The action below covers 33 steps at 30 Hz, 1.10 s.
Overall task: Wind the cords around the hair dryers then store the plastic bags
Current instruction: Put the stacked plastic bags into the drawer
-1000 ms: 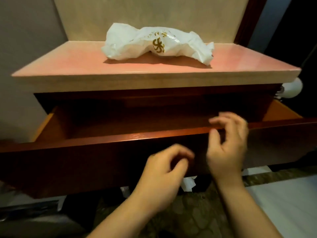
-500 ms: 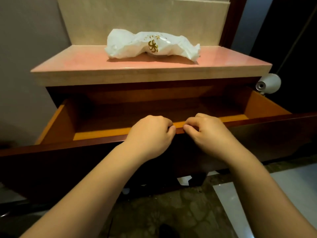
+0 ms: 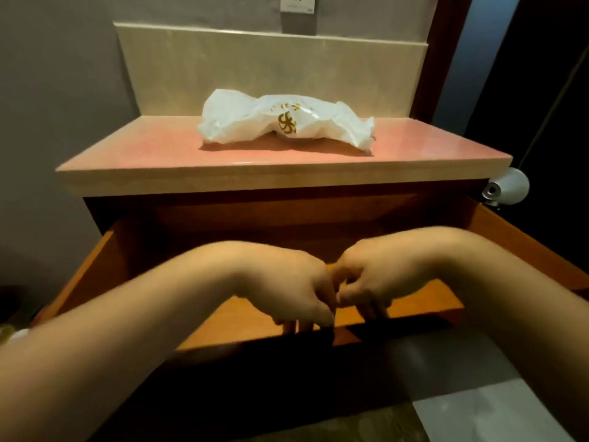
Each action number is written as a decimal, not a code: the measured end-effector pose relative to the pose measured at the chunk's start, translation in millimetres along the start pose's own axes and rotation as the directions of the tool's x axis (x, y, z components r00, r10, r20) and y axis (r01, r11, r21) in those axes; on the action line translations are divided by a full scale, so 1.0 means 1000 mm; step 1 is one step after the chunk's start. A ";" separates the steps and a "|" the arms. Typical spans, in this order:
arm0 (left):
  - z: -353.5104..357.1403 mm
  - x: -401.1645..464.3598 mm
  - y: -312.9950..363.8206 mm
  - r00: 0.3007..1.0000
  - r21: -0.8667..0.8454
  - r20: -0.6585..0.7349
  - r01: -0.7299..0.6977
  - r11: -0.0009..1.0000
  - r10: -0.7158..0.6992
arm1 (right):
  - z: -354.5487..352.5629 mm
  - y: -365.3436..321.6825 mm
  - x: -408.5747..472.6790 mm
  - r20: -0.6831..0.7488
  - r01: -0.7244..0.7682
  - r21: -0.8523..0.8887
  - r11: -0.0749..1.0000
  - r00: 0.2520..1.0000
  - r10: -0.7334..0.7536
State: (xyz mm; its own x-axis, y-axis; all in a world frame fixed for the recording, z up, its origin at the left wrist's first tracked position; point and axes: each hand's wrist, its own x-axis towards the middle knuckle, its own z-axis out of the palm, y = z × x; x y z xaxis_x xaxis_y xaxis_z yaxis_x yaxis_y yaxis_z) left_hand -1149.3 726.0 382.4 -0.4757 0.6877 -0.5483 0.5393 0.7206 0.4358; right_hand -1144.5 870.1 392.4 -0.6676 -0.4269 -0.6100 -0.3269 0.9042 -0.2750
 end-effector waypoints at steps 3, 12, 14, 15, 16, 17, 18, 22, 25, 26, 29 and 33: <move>-0.045 0.013 -0.013 0.972 -0.120 -0.230 0.013 0.993 -0.040 | -0.052 0.013 0.012 -0.300 -0.001 -0.043 0.999 0.954 -0.012; -0.224 0.091 -0.112 0.238 -0.291 -0.908 0.239 0.926 -0.346 | -0.217 0.088 0.140 -0.856 -0.046 0.365 0.930 0.377 0.355; -0.246 0.101 -0.138 0.238 -0.392 -0.839 0.359 0.847 -0.489 | -0.236 0.111 0.165 -0.762 -0.127 0.503 0.855 0.403 0.508; -0.254 0.107 -0.151 0.252 -0.443 -0.793 0.386 0.809 -0.555 | -0.240 0.121 0.176 -0.692 -0.130 0.581 0.803 0.440 0.572; -0.256 0.111 -0.159 0.285 -0.479 -0.747 0.396 0.784 -0.600 | -0.240 0.126 0.183 -0.627 -0.106 0.653 0.750 0.479 0.614; -0.257 0.115 -0.164 0.327 -0.515 -0.704 0.377 0.770 -0.630 | -0.240 0.130 0.188 -0.587 -0.069 0.703 0.708 0.506 0.632; -0.259 0.121 -0.170 0.375 -0.550 -0.667 0.334 0.765 -0.643 | -0.240 0.132 0.193 -0.570 -0.039 0.727 0.686 0.523 0.633; -0.268 0.133 -0.177 0.414 -0.594 -0.628 0.293 0.750 -0.659 | -0.247 0.130 0.200 -0.607 -0.023 0.673 0.739 0.553 0.570; -0.267 0.127 -0.178 0.434 -0.556 -0.645 0.298 0.776 -0.629 | -0.244 0.124 0.203 -0.610 -0.020 0.645 0.764 0.589 0.531; -0.264 0.124 -0.177 0.464 -0.556 -0.637 0.275 0.784 -0.615 | -0.243 0.124 0.203 -0.610 -0.001 0.651 0.759 0.595 0.524; -0.254 0.112 -0.177 0.499 -0.580 -0.635 0.198 0.790 -0.591 | -0.233 0.126 0.199 -0.621 0.074 0.671 0.738 0.601 0.504; -0.236 0.093 -0.191 0.278 -0.566 -0.659 0.429 0.704 -0.699 | -0.213 0.128 0.187 -0.628 0.230 0.706 0.670 0.641 0.441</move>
State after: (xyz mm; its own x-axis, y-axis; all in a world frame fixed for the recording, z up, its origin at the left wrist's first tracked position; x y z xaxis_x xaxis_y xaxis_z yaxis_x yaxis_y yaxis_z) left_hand -1460.2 673.1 416.9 -0.9670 -0.2543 0.0138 -0.2174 0.8524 0.4755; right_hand -1453.6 902.3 401.1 -0.9922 0.1155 -0.0459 0.0997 0.5191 -0.8489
